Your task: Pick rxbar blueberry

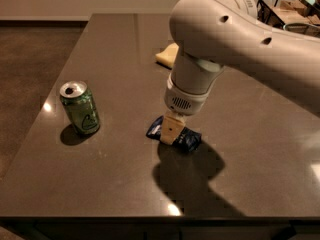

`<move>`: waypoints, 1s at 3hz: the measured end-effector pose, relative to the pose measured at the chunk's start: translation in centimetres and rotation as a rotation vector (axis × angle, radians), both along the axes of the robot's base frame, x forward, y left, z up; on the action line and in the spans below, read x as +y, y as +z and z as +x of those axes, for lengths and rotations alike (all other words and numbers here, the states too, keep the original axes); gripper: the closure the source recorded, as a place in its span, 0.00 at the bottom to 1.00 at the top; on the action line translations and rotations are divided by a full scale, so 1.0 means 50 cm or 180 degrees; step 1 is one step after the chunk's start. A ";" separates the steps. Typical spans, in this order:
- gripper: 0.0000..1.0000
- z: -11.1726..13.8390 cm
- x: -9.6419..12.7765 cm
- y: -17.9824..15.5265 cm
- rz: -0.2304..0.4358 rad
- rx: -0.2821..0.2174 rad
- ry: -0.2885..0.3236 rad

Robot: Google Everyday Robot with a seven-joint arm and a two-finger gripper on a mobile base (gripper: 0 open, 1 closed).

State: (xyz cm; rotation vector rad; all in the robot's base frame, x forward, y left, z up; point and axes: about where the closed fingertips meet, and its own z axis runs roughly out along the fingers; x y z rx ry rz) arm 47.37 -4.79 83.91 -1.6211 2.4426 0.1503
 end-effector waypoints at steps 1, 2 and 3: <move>1.00 0.011 0.005 0.052 0.0075 0.0034 0.0099; 1.00 0.030 0.000 0.128 0.0195 0.0030 0.0177; 1.00 0.056 -0.012 0.241 0.0388 -0.0113 0.0256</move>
Offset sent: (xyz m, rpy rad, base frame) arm 0.0277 -0.0040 0.1124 0.1094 0.0112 0.0833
